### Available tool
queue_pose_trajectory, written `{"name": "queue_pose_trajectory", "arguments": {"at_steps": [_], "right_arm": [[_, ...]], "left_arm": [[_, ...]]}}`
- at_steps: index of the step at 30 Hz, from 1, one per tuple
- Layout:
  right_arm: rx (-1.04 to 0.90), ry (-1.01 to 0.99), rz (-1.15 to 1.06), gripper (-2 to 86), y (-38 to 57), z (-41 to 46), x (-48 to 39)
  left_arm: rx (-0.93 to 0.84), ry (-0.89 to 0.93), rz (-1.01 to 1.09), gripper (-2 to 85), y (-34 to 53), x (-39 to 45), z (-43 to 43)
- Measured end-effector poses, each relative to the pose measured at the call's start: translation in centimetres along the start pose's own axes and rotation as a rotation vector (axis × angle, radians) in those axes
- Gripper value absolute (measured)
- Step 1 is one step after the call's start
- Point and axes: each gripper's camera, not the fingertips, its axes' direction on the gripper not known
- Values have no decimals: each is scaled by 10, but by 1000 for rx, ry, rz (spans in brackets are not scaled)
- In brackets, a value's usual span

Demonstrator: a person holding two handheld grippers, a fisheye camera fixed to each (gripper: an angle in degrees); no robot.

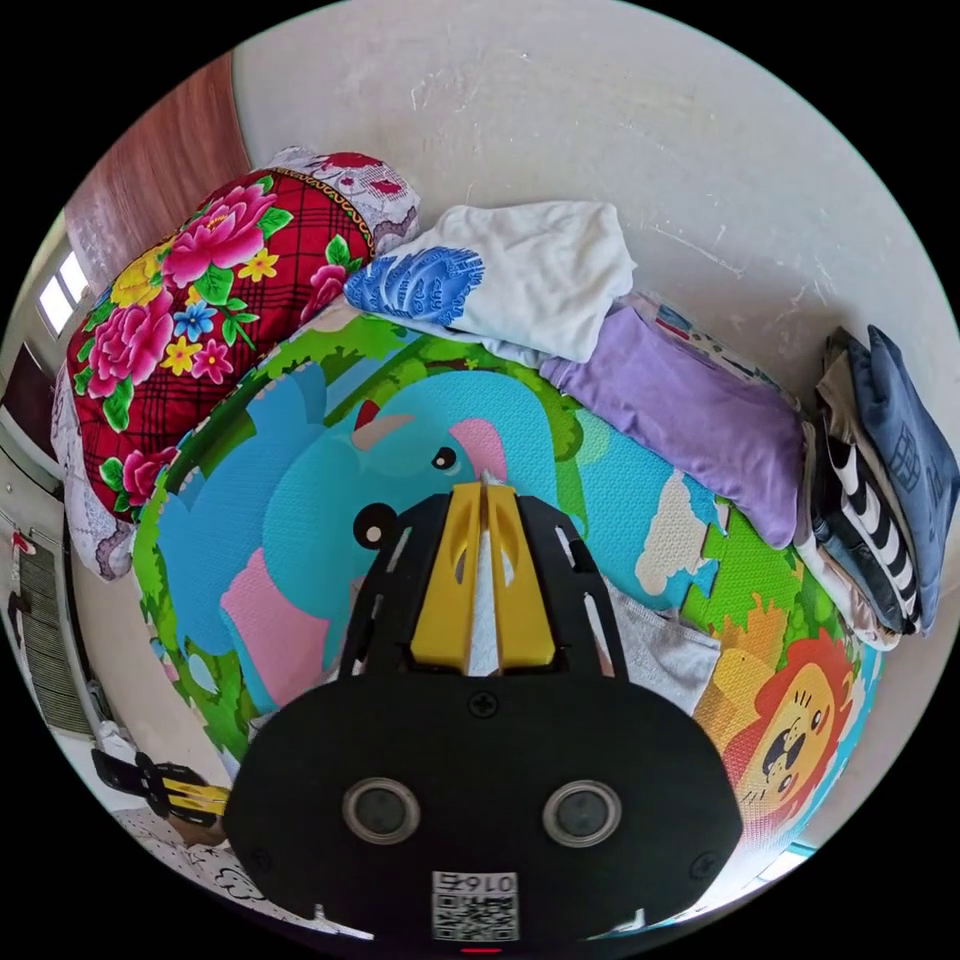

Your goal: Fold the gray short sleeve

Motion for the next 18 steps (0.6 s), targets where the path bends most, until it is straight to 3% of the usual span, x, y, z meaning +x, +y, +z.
{"name": "queue_pose_trajectory", "arguments": {"at_steps": [9,18], "right_arm": [[-75,45,-18,13,16,7,-13],[-66,-265,44,46,33,-79,21]], "left_arm": [[-48,26,-78,-9,15,-13,4],[-27,2,-39,-9,24,7,5]]}}
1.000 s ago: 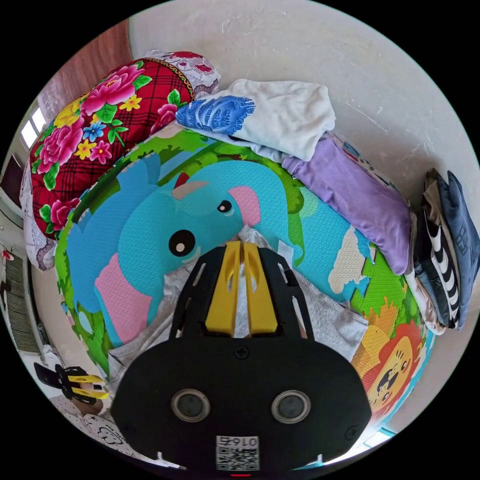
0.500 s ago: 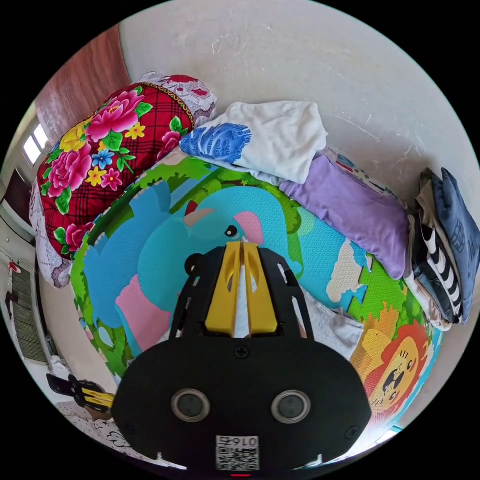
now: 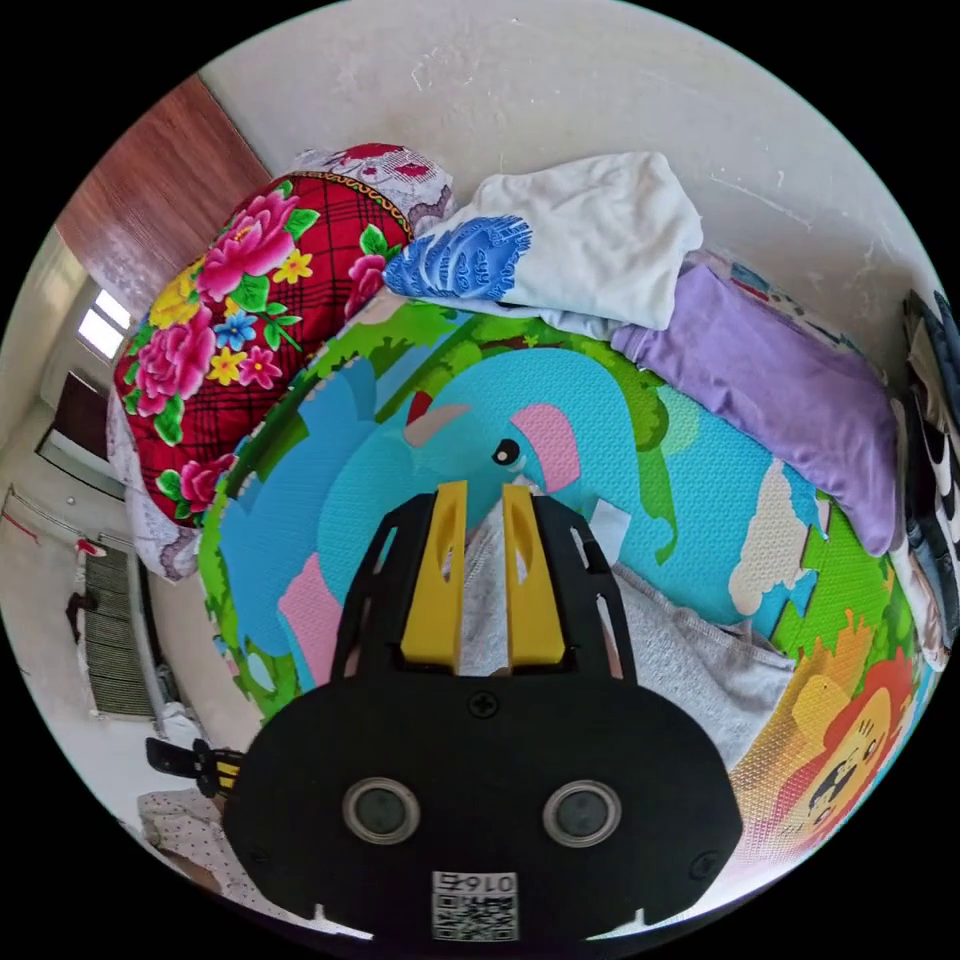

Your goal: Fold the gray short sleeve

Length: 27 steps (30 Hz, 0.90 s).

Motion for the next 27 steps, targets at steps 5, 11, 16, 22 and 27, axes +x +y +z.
{"name": "queue_pose_trajectory", "arguments": {"at_steps": [5,11,16,22,27], "right_arm": [[-112,21,-42,6,33,-18,-15],[38,68,-119,-2,94,-64,-56],[297,65,-395,5,197,-193,-111],[484,123,-866,73,446,-340,-185],[482,454,-862,113,605,-378,-237]], "left_arm": [[6,3,-12,-9,9,10,6],[-30,-4,-28,3,22,28,14],[-35,-146,-28,33,40,45,8],[-16,-126,125,65,42,106,22],[-75,55,474,78,39,215,80]]}}
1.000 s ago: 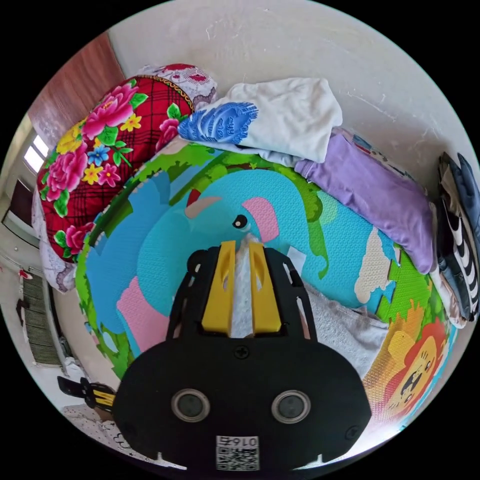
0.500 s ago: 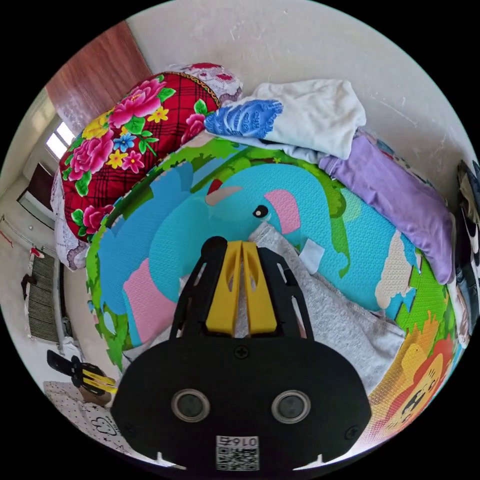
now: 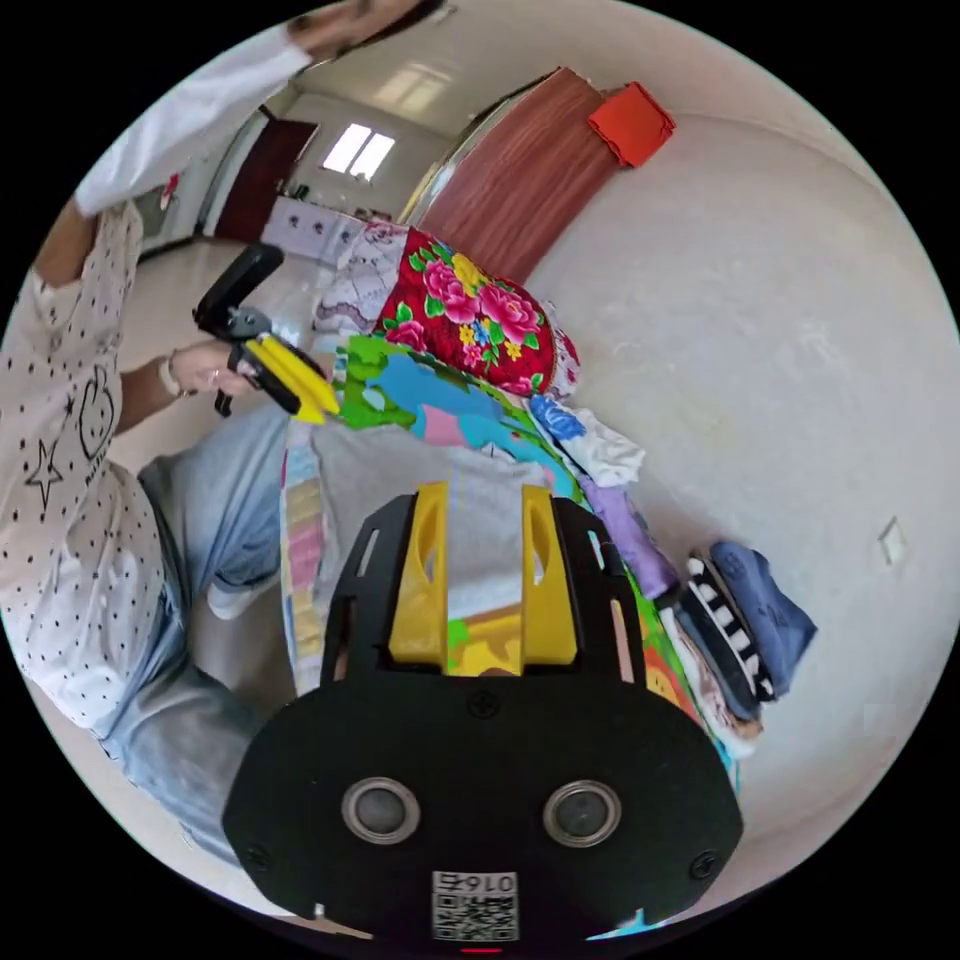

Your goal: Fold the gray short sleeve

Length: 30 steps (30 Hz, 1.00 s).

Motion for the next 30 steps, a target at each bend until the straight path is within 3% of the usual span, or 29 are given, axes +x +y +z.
{"name": "queue_pose_trajectory", "arguments": {"at_steps": [4,8,15,20,24,30], "right_arm": [[-158,66,-120,137,25,-50,-86],[-238,145,-145,147,36,-76,-141],[-207,147,-79,148,41,-124,-170],[-180,137,-61,146,37,-154,-177],[-152,188,-73,148,32,-168,-182],[-147,348,-265,159,4,-161,-189]], "left_arm": [[-99,93,151,102,-31,58,60],[-164,-60,320,125,-42,126,104],[-266,-287,519,110,-27,196,163],[-286,-334,588,80,-23,215,179],[-269,-183,444,52,-44,194,170],[-249,25,304,49,-73,150,163]]}}
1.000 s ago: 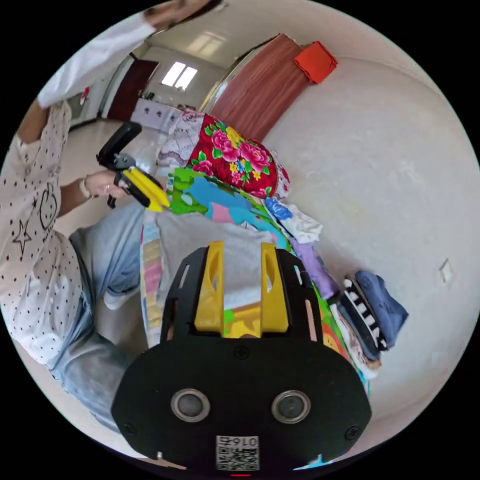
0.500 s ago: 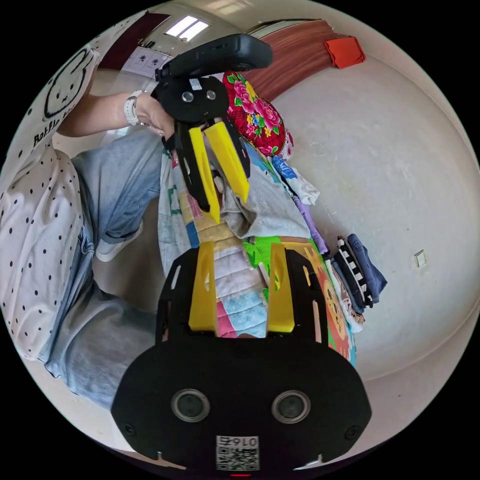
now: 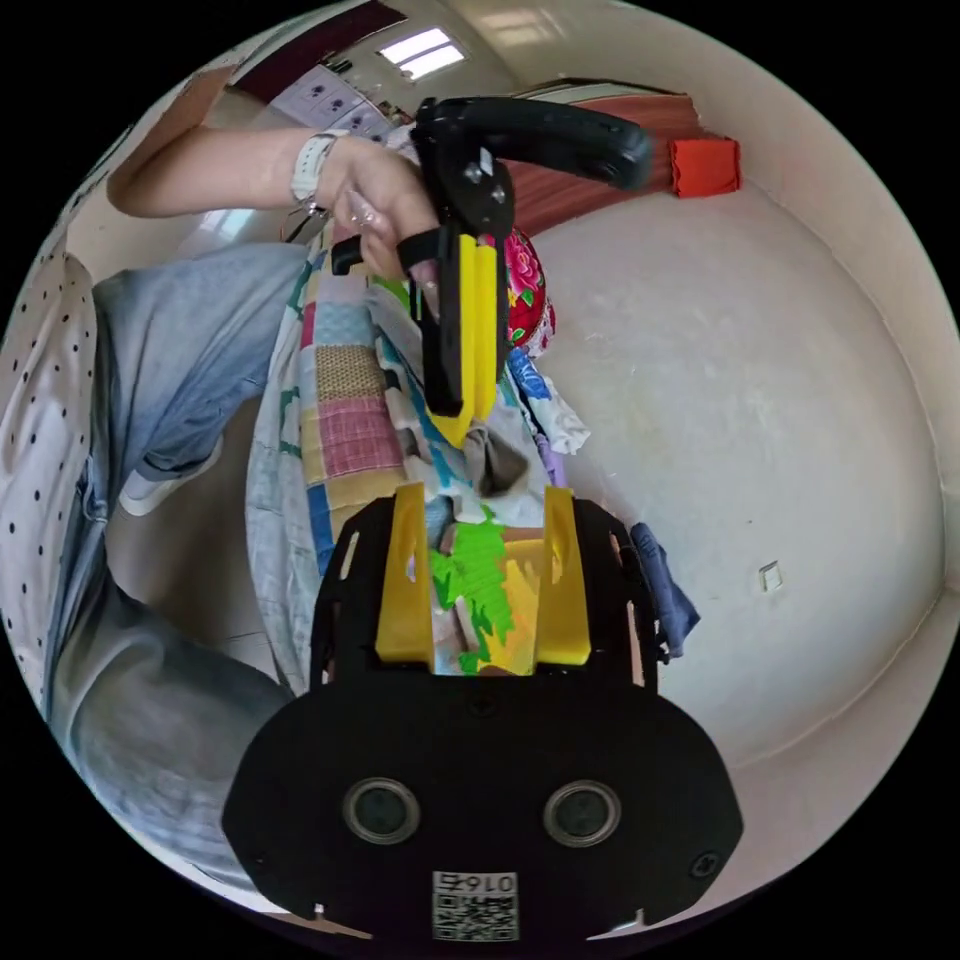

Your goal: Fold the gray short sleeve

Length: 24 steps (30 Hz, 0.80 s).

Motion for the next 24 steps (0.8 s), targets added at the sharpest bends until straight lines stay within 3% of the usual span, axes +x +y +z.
{"name": "queue_pose_trajectory", "arguments": {"at_steps": [5,8,12,17,24], "right_arm": [[3,49,-52,131,-23,30,17],[-53,-13,-144,61,-29,50,21],[-70,-116,-13,38,-23,66,51],[-49,-341,210,33,-1,100,103],[-57,-375,301,32,29,143,134]], "left_arm": [[6,-11,1,55,-1,-1,7],[21,-96,-48,98,7,7,9],[16,-296,-44,161,24,29,24],[-33,-567,-19,143,15,35,63],[-185,-789,91,67,14,21,124]]}}
